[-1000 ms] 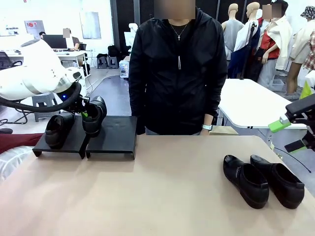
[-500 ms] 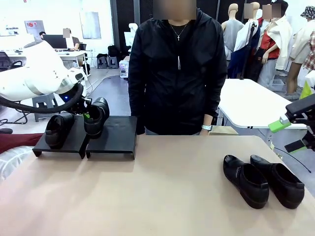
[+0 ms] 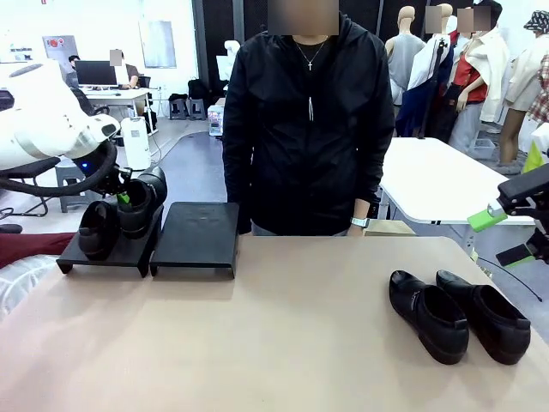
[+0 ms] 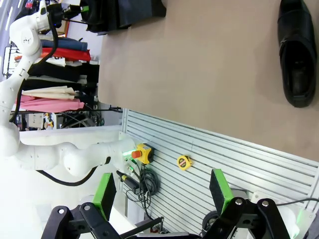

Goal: Organize the shoes by placing them on the stand.
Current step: Place the Shoe from the middle of the table onto the Shoes Stand.

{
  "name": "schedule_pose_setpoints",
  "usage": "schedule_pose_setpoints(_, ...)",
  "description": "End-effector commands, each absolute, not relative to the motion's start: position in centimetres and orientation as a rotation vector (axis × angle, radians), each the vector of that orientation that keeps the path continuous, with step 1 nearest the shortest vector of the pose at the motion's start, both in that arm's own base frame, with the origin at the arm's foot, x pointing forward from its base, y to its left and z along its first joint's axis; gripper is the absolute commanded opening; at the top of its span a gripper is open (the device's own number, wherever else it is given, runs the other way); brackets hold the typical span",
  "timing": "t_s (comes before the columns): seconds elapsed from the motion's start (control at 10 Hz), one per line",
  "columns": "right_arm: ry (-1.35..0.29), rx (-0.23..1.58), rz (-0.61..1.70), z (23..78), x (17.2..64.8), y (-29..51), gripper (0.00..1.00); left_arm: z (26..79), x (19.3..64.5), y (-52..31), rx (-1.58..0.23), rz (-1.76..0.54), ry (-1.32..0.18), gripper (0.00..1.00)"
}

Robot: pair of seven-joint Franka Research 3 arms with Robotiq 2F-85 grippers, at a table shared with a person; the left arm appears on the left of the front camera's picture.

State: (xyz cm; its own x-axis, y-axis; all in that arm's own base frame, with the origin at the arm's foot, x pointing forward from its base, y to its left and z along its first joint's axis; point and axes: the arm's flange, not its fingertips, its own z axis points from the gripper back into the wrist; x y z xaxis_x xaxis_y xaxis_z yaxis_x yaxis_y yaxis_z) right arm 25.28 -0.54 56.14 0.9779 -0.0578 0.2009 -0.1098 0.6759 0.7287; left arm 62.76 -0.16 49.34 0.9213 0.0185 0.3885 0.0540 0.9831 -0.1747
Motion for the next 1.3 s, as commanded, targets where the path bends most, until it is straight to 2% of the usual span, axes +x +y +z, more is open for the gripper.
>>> schedule_pose_setpoints(0.0, -0.229, 0.86, 0.054, 56.5, 25.6, -0.6, 1.0, 48.4, 62.9, -0.1, -0.116, -0.053, -0.414, 0.0)
schedule_pose_setpoints(0.4, -0.229, 0.86, 0.054, 56.5, 25.6, -0.6, 1.0, 45.8, 63.7, -0.9, -0.011, -0.049, -0.337, 0.0)
schedule_pose_setpoints(0.5, -0.229, 0.86, 0.054, 56.5, 25.6, -0.6, 1.0, 45.8, 63.9, -1.0, -0.004, -0.032, -0.326, 0.3)
schedule_pose_setpoints(0.6, -0.229, 0.86, 0.054, 56.5, 25.6, -0.6, 1.0, 45.7, 63.9, -1.0, -0.004, -0.037, -0.323, 0.88)
schedule_pose_setpoints(0.7, -0.229, 0.86, 0.054, 56.5, 25.6, -0.6, 1.0, 45.8, 63.9, -1.0, -0.013, -0.029, -0.328, 1.0)
schedule_pose_setpoints(1.0, -0.229, 0.86, 0.054, 56.5, 25.6, -0.6, 1.0, 50.2, 61.7, -1.1, -0.086, -0.04, -0.406, 1.0)
schedule_pose_setpoints(1.2, -0.229, 0.86, 0.054, 56.5, 25.6, -0.6, 1.0, 56.0, 56.4, 0.1, -0.217, -0.105, -0.394, 1.0)
